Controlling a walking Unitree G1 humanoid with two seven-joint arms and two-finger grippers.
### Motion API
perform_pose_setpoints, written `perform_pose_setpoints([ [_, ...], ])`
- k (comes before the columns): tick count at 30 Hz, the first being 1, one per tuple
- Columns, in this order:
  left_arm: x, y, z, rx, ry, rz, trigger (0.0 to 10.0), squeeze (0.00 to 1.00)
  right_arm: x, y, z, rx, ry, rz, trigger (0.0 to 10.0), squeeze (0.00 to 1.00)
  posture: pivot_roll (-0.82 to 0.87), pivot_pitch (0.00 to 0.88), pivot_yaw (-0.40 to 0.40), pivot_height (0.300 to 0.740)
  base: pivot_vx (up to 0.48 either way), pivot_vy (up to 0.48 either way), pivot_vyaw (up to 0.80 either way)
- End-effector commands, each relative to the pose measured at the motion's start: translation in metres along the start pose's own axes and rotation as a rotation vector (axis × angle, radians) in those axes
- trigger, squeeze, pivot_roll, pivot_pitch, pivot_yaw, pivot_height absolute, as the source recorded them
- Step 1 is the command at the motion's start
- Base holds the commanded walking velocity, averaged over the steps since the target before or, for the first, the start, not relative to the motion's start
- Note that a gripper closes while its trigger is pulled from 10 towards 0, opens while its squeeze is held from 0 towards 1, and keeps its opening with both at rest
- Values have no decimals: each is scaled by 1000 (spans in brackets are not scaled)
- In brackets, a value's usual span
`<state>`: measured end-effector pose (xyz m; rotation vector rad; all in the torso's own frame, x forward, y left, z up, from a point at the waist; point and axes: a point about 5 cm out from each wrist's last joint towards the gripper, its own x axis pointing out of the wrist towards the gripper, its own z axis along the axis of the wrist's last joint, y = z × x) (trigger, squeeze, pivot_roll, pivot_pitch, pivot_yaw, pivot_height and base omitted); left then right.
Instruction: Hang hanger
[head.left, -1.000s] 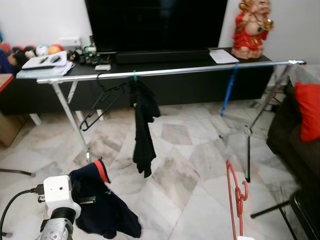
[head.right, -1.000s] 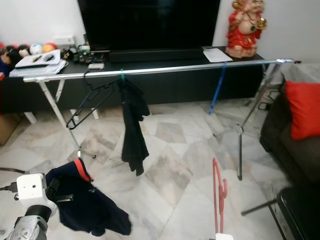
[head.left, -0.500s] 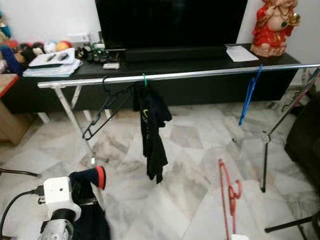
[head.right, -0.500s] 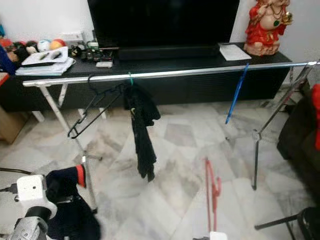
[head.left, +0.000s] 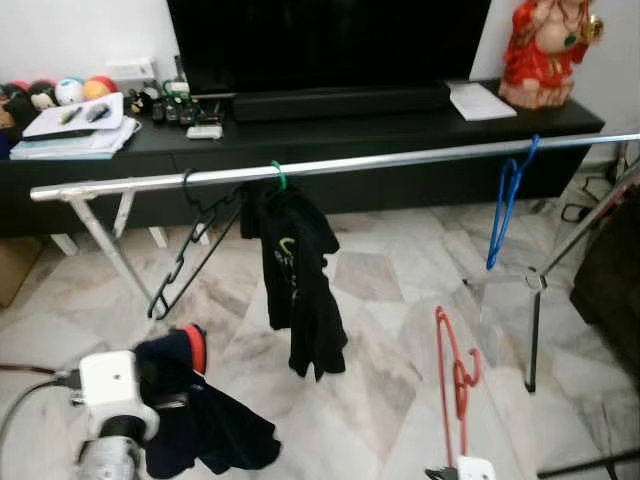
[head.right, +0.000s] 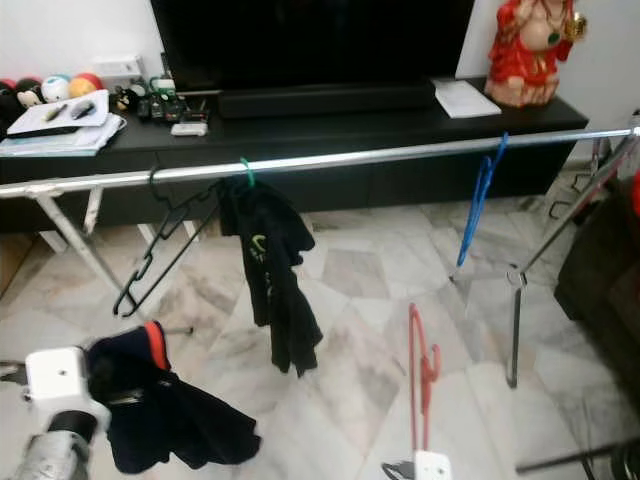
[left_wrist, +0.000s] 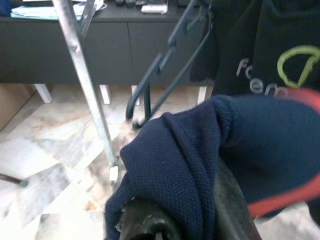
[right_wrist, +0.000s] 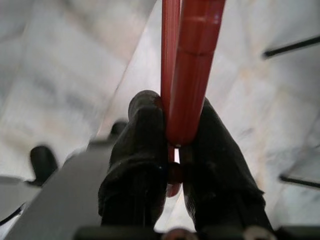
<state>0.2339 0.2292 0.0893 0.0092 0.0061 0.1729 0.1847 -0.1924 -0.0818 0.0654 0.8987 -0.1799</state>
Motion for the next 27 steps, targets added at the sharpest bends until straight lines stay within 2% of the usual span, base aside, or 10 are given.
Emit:
perform_pose_setpoints([
  [1,-1,8,6,23,-25,19,10000,0,0,8,1,9,-10,17,10000,0,-12,131,-4,740,315,0,0],
  [17,-2,6,5,17,-20,9,10000,0,3,16,21,19,-69,35,10000,0,-10,129,-2,740,319,0,0],
  [22,-2,5,5,16,-19,4,10000,0,6,20,42,27,-125,49,10000,0,-6,127,-2,740,313,0,0],
  [27,-3,5,6,15,-23,6,10000,0,8,21,63,40,-171,52,10000,0,-7,127,-2,740,0,0,0],
])
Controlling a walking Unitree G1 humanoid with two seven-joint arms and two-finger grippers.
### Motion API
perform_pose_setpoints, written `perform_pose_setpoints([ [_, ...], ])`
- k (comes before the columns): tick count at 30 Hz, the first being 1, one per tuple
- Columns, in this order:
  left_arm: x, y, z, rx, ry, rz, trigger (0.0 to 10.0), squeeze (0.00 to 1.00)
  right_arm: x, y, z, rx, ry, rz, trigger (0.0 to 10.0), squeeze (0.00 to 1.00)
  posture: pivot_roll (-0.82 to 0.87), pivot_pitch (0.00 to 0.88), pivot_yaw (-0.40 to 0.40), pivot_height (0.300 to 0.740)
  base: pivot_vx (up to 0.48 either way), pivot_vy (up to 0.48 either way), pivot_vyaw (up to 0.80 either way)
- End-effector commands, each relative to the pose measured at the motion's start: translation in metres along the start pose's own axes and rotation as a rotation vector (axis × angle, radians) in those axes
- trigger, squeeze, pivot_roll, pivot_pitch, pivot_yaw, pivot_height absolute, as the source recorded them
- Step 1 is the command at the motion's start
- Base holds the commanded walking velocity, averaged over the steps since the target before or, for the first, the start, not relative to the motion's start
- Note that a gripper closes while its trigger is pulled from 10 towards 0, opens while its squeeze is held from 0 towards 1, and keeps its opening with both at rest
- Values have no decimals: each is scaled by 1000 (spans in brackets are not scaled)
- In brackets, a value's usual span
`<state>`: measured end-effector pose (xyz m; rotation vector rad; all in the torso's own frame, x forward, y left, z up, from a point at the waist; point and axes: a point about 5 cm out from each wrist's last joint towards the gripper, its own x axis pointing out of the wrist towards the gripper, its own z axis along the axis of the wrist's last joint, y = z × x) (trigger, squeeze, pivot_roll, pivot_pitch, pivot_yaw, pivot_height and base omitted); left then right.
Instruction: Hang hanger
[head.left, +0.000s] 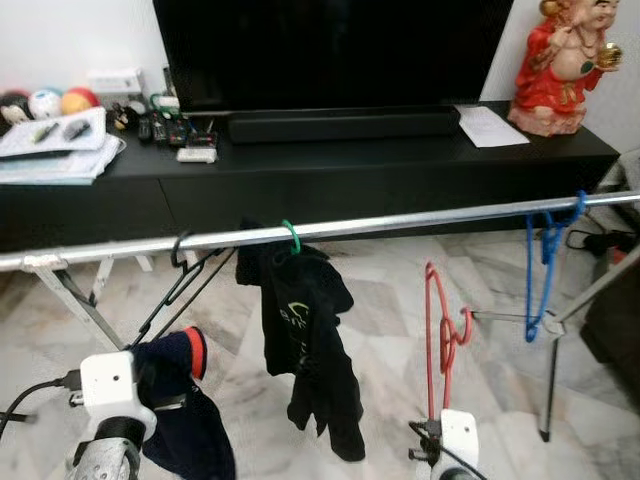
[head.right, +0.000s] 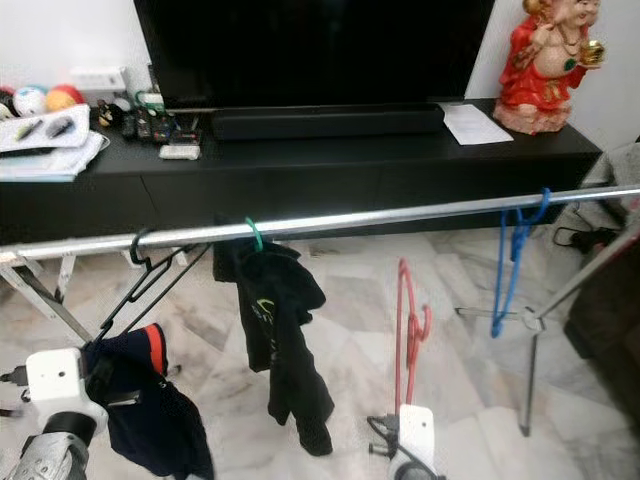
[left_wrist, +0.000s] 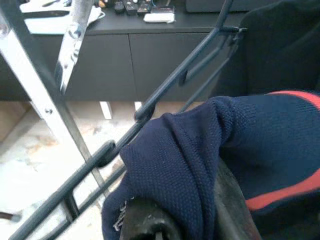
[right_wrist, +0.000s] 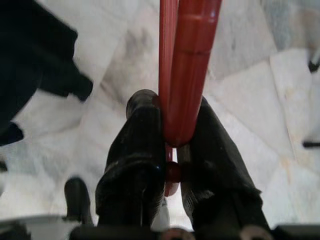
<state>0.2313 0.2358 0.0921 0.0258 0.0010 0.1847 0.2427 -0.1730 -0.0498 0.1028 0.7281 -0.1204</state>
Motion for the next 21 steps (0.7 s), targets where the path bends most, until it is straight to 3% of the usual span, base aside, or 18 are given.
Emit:
perform_pose_setpoints([
  [1,-1,-2,3,-1,-17,-5,10000,0,1,-8,5,23,-15,-28,10000,0,-7,127,-2,740,0,0,0],
  [7,-1,-1,4,2,-12,-9,10000,0,7,-4,44,66,-119,-26,10000,0,-5,133,-1,740,0,0,0],
  [21,-1,-1,4,5,-5,-10,10000,0,12,4,105,86,-226,11,10000,0,1,140,1,740,0,0,0],
])
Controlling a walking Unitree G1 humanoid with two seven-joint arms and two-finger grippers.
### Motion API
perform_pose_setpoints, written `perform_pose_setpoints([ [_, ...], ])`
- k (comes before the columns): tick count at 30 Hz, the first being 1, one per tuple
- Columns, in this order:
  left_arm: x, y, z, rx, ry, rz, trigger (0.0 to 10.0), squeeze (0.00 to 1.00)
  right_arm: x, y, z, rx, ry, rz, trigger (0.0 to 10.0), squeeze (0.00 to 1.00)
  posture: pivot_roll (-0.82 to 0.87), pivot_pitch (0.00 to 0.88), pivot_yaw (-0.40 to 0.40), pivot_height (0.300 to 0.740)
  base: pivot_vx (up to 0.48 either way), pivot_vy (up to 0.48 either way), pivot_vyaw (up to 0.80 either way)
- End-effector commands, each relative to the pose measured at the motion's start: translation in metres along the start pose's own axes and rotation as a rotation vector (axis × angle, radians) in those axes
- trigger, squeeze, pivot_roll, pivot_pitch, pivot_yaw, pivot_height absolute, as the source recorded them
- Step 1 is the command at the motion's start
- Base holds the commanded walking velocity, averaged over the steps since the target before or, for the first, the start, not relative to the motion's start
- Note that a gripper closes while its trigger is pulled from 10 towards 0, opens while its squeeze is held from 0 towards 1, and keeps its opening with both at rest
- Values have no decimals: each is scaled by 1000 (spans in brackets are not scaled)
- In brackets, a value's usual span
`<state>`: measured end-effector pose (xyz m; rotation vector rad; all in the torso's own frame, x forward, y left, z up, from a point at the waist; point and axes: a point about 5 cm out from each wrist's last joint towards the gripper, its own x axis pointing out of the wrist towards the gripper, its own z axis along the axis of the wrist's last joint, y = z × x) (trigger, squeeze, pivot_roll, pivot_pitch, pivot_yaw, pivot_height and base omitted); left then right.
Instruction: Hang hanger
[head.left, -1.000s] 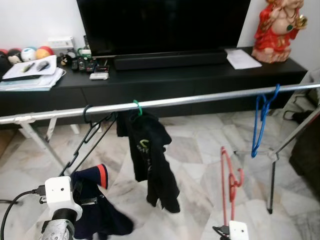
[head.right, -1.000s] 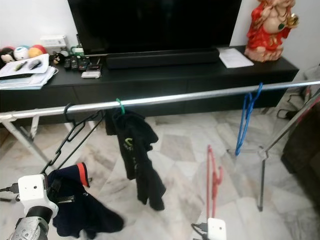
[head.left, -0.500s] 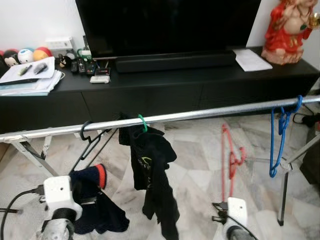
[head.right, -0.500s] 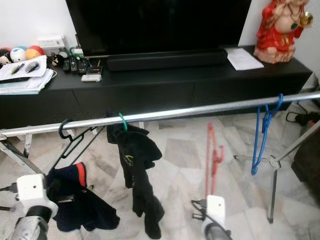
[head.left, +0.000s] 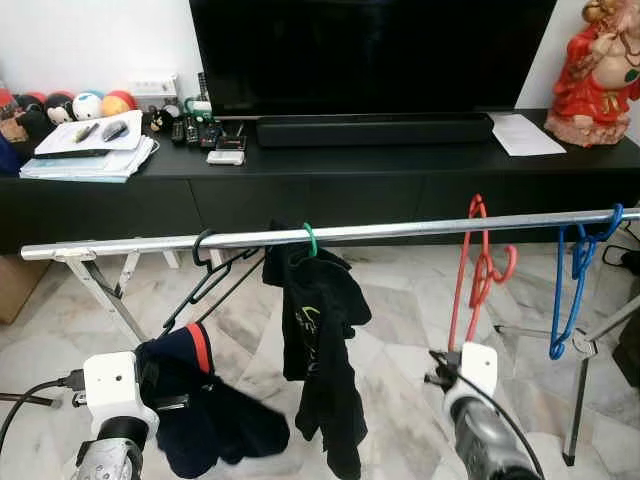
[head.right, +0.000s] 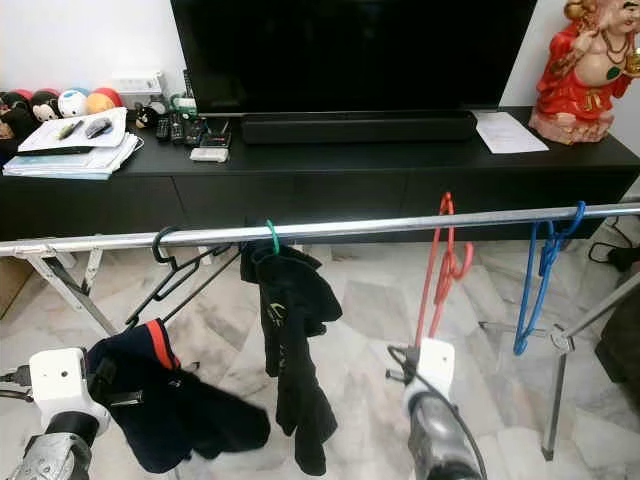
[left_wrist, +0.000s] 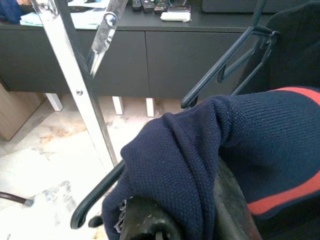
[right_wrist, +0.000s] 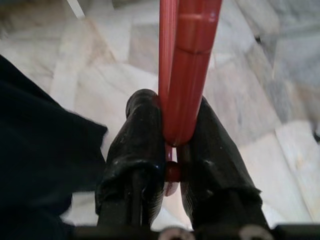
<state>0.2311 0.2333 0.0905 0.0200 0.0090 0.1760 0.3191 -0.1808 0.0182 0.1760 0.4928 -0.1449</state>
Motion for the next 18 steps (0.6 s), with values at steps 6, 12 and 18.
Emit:
perform_pose_setpoints([
  [6,-1,2,5,9,-10,-3,10000,0,4,1,14,-23,13,14,10000,0,2,142,2,740,0,0,0],
  [12,-2,1,5,7,-6,-7,10000,0,6,4,19,-51,42,43,10000,0,2,145,2,740,0,0,0],
  [18,-2,1,4,5,-2,-8,10000,0,6,5,21,-63,48,65,10000,0,2,146,1,740,0,0,0],
])
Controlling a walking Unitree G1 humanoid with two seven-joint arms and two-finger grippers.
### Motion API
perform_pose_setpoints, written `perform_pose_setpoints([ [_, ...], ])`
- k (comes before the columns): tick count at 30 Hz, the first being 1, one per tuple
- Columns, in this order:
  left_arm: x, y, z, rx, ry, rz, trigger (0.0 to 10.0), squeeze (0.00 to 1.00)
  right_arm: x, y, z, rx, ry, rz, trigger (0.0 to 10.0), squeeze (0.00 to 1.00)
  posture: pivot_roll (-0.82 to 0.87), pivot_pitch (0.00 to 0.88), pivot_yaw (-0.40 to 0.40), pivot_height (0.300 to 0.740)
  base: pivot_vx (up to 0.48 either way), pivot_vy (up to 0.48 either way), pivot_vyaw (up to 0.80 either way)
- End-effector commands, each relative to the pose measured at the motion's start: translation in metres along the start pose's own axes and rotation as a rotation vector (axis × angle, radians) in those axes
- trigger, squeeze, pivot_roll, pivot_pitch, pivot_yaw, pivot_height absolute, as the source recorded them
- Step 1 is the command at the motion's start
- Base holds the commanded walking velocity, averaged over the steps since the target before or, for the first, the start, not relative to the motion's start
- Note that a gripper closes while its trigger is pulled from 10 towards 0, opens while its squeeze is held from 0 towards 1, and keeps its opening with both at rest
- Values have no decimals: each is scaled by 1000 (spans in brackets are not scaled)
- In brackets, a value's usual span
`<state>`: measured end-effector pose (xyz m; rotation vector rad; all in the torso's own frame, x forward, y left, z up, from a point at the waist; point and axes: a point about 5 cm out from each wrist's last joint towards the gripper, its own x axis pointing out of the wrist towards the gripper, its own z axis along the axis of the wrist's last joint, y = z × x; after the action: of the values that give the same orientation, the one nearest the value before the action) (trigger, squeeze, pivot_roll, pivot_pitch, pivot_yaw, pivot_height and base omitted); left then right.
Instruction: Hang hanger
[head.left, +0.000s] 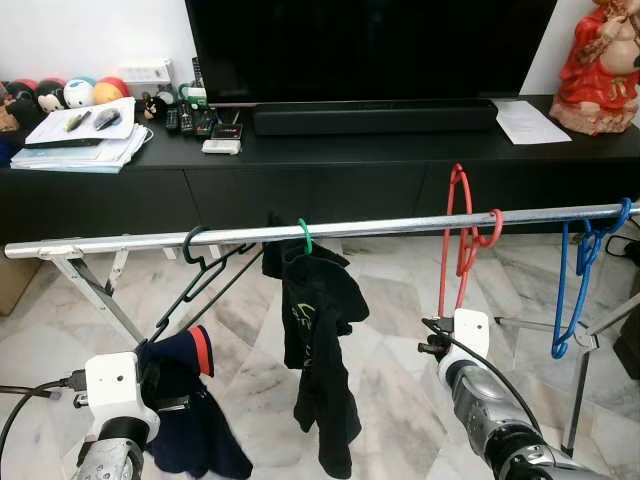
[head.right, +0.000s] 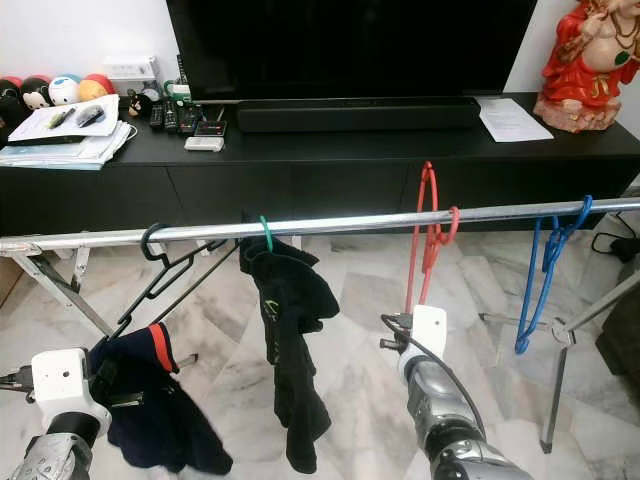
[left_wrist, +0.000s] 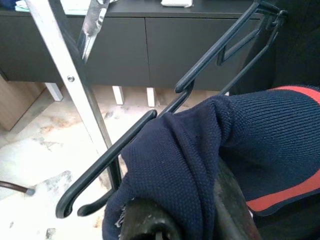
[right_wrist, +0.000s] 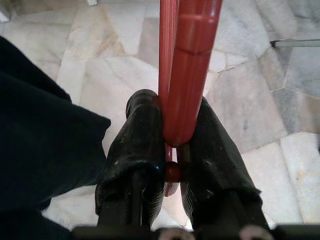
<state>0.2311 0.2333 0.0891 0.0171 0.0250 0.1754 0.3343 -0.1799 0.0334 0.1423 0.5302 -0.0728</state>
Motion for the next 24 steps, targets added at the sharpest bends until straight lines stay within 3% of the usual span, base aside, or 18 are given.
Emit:
perform_pose_setpoints([
  [1,-2,1,6,6,-18,-7,10000,0,0,0,1,-11,8,11,10000,0,2,146,1,740,0,0,0],
  [17,-3,-1,5,-2,-12,-11,10000,0,0,-2,-2,-66,69,60,10000,0,5,149,1,740,0,0,0],
  [24,-4,-1,5,-3,-10,-14,10000,0,1,-9,11,-80,44,60,10000,0,8,149,2,740,0,0,0],
])
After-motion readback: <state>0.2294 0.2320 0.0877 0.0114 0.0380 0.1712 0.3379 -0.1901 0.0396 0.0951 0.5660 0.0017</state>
